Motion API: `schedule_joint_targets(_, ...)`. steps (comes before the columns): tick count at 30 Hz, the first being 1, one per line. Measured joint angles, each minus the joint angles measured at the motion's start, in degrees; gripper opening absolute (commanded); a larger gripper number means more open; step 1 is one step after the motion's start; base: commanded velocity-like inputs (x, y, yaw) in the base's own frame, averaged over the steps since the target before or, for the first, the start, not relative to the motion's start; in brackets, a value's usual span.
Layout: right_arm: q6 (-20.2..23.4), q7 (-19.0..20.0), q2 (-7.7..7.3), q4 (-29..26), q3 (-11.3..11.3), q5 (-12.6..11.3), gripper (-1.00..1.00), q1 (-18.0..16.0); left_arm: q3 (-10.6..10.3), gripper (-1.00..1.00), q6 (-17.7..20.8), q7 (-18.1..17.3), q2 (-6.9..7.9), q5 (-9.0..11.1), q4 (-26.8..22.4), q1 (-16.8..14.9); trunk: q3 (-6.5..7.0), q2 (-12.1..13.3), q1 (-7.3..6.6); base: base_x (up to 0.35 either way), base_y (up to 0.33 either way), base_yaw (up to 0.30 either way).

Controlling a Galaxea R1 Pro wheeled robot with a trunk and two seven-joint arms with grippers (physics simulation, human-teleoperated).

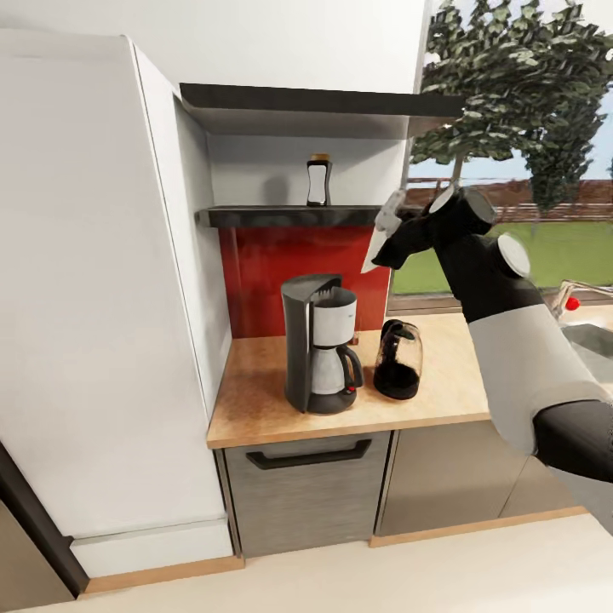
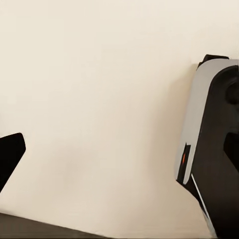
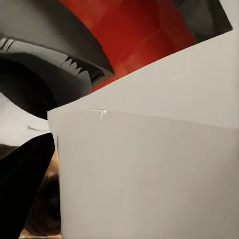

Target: Set up a coffee station on the kitchen countertop: keep the coffee maker on the countertop, move the bottle of coffee from the kitchen shelf to the counter next to the coffee maker, place a paper coffee filter on top of the coffee maker, put the saucer next to the coffee maker with the coffee cup on the saucer, and place the electric kettle next to the coffee maker.

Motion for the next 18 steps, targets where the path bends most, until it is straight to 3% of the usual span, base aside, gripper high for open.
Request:
schedule_joint_targets(6,0.22,0.23,0.98,-0.40,-0.93,-0.02,-1.00,1.94,-0.01,1.00,0.20,-0.07,0.00,0.56,2.01,1.93,0.00,0.00,0.00,0.000,0.000,0.000)
schedule_joint_targets(14,0.09,0.05,1.07,1.52,-1.15,0.08,-1.00,4.52,-0.02,1.00,0.35,-0.10,0.09,0.58,2.92,2.63,0.00,0.00,0.00,0.002,0.001,0.000)
schedule_joint_targets(18,0.01,-0.06,1.03,2.80,-1.15,0.09,-1.00,4.62,0.01,1.00,0.38,-0.09,0.10,0.58,2.93,2.69,0.00,0.00,-0.02,0.171,0.094,0.000)
